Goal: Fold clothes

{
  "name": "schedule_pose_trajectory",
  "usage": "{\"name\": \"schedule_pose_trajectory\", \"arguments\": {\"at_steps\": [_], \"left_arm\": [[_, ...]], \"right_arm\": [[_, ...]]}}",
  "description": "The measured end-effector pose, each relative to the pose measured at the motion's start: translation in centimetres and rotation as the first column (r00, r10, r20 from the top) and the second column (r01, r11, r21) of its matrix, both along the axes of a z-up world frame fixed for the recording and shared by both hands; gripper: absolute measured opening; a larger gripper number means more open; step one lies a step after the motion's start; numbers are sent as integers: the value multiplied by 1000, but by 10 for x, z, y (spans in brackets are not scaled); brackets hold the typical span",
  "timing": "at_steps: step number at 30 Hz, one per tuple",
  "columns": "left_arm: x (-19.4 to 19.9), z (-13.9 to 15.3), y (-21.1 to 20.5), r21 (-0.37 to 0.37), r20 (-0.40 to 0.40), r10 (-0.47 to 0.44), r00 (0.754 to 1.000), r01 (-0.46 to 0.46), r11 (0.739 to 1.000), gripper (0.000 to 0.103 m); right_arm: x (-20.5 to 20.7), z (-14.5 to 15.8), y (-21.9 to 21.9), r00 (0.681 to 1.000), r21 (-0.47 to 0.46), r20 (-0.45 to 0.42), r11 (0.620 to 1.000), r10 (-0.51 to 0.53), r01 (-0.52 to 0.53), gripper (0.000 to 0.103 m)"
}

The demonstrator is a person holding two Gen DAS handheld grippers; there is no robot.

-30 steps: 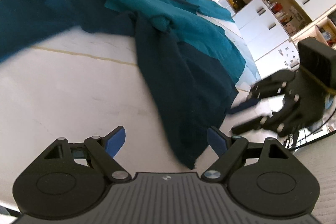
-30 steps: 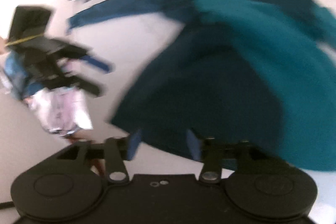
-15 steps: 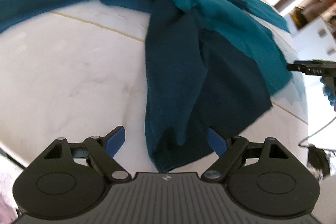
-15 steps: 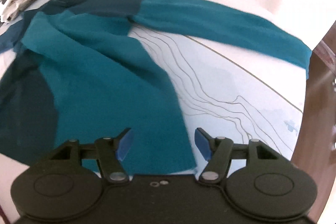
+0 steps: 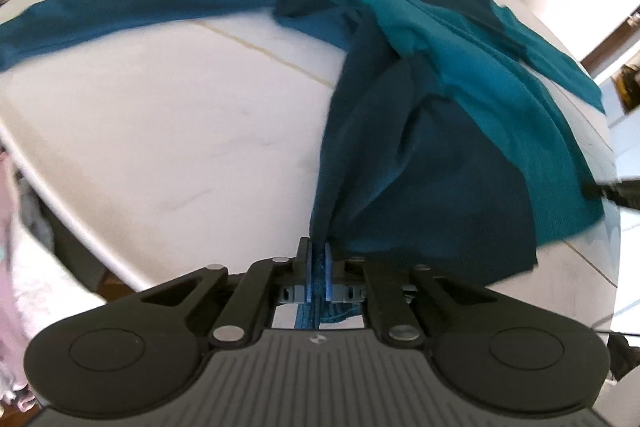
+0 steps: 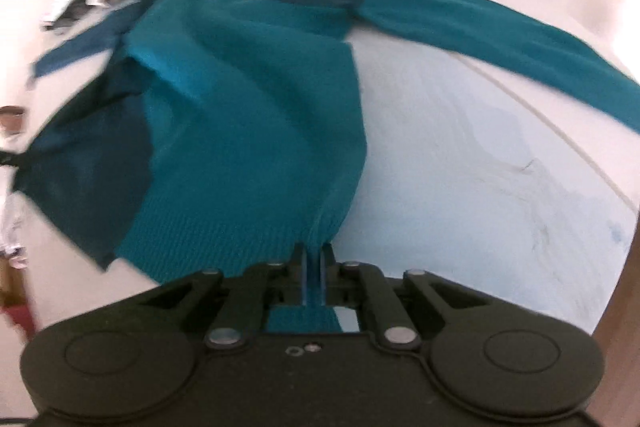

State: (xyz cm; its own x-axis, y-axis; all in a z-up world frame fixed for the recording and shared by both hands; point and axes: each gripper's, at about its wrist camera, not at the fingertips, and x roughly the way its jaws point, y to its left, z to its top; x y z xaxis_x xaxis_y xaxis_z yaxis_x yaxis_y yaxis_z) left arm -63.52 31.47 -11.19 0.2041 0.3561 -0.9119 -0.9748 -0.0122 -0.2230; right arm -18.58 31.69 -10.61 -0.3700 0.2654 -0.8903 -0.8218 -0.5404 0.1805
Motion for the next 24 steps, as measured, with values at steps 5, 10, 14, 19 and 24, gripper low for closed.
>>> {"name": "schedule_pose_trajectory", "arguments": {"at_steps": [5,10,14,19,24], "left_arm": [[-4,2,-20,-44,16,16,1000,-15,999,4],[19,-9,-36,-86,59,-24,998,29,996,5],[33,-18,-46,-113,59,-46,997,52,992,5],[35,-21,-50,-135,80,-65,995,76,988,5],[39,-20,-58,-179,80,-107,991,120,977,6]], "right_arm": [[18,9,-22,1000,-12,-18,1000,21,-21,103],[42,4,-21,997,-26,53,998,-60,61,103],[32,-3,-13,993,-15,111,999,-32,34,103],[29,-3,-16,987,-4,159,1000,-3,4,103],[18,-7,-12,984,-6,177,1000,15,-14,103]]}}
